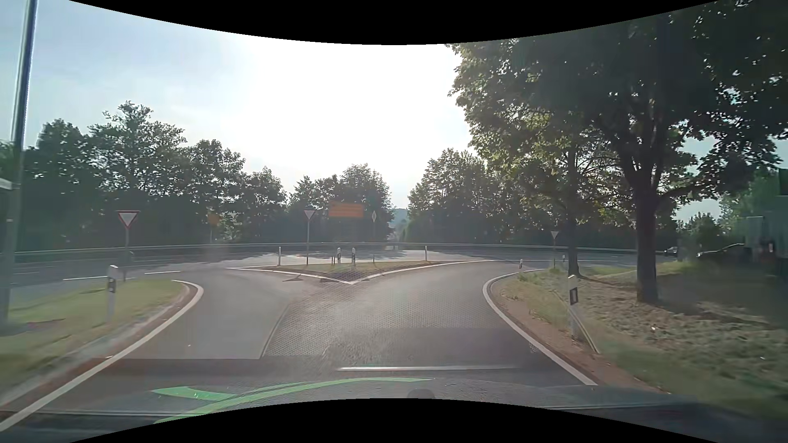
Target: Follow the waypoints while adhering to traffic rules and regulations
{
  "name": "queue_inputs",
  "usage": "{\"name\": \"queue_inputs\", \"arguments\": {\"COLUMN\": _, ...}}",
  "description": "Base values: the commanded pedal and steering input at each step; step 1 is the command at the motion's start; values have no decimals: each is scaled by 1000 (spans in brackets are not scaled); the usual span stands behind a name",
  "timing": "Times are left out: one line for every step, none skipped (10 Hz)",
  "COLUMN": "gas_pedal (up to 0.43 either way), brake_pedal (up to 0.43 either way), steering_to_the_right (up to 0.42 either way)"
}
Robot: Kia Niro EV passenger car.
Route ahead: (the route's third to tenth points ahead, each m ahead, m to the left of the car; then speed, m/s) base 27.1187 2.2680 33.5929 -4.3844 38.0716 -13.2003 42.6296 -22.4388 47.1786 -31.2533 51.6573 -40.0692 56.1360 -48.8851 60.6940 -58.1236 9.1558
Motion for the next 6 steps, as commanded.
{"name": "queue_inputs", "arguments": {"gas_pedal": 47, "brake_pedal": 0, "steering_to_the_right": 46}}
{"name": "queue_inputs", "arguments": {"gas_pedal": 47, "brake_pedal": 0, "steering_to_the_right": 49}}
{"name": "queue_inputs", "arguments": {"gas_pedal": 47, "brake_pedal": 0, "steering_to_the_right": 54}}
{"name": "queue_inputs", "arguments": {"gas_pedal": 47, "brake_pedal": 0, "steering_to_the_right": 60}}
{"name": "queue_inputs", "arguments": {"gas_pedal": 47, "brake_pedal": 0, "steering_to_the_right": 67}}
{"name": "queue_inputs", "arguments": {"gas_pedal": 59, "brake_pedal": 0, "steering_to_the_right": 72}}
